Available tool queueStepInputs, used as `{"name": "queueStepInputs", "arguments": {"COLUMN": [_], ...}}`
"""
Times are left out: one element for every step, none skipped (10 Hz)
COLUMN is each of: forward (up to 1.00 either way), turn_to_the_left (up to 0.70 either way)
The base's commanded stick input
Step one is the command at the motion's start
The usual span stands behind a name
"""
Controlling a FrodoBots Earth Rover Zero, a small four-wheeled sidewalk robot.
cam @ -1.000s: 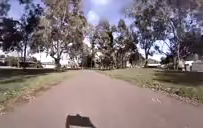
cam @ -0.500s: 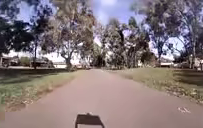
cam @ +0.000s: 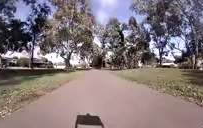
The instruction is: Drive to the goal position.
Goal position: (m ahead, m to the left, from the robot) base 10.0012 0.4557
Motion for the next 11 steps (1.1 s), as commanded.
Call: {"name": "queueStepInputs", "arguments": {"forward": [1.00, 1.00, 1.00, 1.00, 1.00, 1.00, 1.00, 1.00, 1.00, 1.00, 1.00], "turn_to_the_left": [0.00, 0.00, 0.00, 0.00, 0.00, 0.00, 0.00, 0.00, 0.00, 0.00, 0.00]}}
